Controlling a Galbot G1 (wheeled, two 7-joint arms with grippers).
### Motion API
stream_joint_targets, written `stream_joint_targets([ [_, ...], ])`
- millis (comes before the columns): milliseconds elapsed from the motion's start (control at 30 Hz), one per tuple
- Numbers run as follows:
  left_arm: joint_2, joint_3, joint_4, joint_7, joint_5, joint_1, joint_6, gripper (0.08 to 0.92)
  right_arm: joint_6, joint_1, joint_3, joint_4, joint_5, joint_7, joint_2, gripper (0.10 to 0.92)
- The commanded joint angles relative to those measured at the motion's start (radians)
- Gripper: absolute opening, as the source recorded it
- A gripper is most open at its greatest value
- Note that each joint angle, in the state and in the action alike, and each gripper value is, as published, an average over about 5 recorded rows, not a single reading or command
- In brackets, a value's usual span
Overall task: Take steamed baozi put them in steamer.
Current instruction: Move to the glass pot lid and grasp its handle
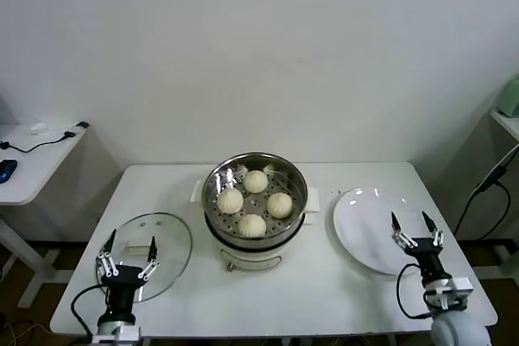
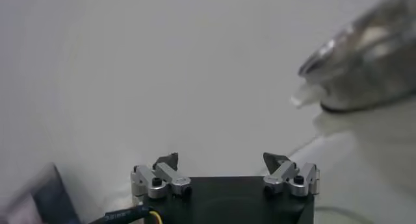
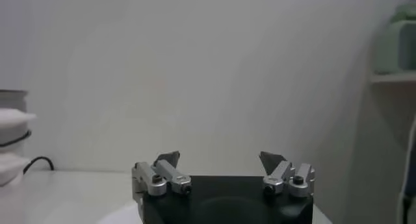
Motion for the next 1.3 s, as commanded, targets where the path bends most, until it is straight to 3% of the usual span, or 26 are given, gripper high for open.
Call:
stream_joint_targets([
  [33,0.084,-0.02,0.295,-0.238,0.753,-0.053,-0.039,0.823,0.044,-0.13,0.059,0.019,-0.068,0.008,0.096,0.823],
  [300,0.079,-0.02,0.413,-0.229,0.843,-0.113,0.08,0.823,0.038,-0.135,0.063,0.016,-0.066,0.002,0.085,0.823],
  [700,0.079,-0.009,0.443,-0.125,0.792,-0.218,0.223,0.823,0.031,-0.149,0.074,0.04,-0.064,-0.005,0.09,0.823],
  [1300,0.085,0.02,0.453,-0.048,0.713,-0.297,0.28,0.822,0.037,-0.154,0.075,0.022,-0.071,-0.012,0.1,0.823],
])
